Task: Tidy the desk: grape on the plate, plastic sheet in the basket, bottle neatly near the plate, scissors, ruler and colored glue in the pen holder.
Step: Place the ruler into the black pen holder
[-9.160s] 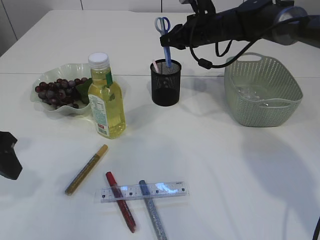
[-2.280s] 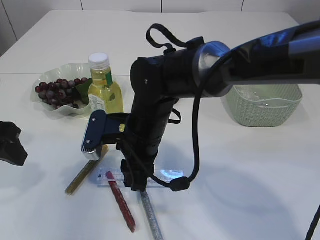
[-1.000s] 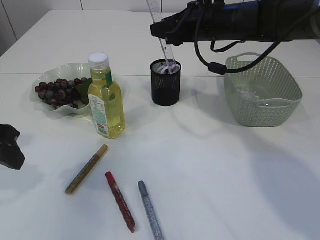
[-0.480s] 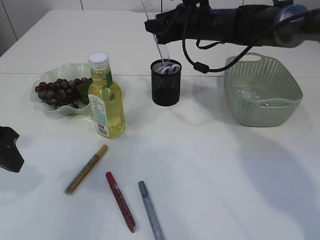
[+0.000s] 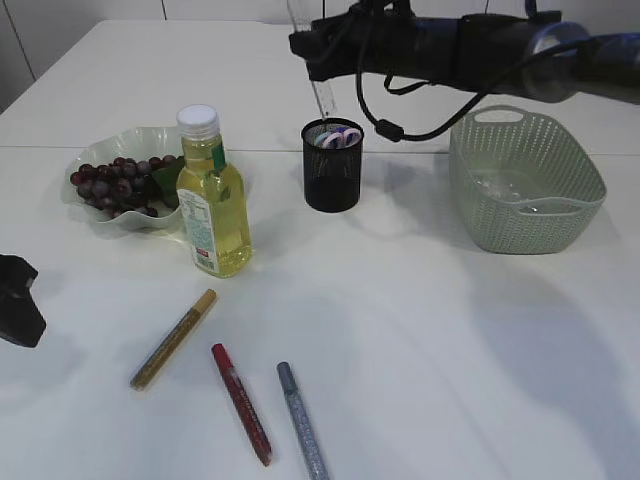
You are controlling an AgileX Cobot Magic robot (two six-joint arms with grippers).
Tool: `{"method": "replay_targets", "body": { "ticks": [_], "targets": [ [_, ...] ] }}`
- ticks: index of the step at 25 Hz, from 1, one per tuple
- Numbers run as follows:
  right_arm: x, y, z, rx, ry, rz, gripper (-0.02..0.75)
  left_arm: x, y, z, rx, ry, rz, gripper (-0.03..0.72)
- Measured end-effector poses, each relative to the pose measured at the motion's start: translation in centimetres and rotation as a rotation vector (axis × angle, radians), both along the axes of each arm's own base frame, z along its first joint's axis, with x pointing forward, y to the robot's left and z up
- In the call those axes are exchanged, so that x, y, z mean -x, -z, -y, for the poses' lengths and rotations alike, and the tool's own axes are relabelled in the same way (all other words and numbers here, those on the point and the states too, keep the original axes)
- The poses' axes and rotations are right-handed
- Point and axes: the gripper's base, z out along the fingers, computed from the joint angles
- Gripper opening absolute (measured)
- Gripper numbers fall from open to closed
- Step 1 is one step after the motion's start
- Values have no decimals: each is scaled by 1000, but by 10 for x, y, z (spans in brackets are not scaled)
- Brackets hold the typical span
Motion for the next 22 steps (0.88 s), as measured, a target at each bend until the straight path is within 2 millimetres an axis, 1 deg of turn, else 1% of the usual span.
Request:
{"method": "replay_targets", "body": {
  "ticks": [4,8,11,16,19,22],
  "targets": [
    [-5,26,-1,12,2,-44,300,1,0,0,-1,2,-12,437],
    [-9,40,-1,19,10,-65,303,2,0,0,-2,3,-18,436],
    [-11,50,-2,25,13,-82,327,2,0,0,-2,3,-18,436],
    [-11,51,-2,24,15,-80,449,2,0,0,-2,3,-18,435],
    [-12,49,-1,10,25,-92,471,2,0,0,-2,3,-18,435],
    [-12,38,2,-31,77,-145,474,2,0,0,-2,3,-18,434]
  ]
}}
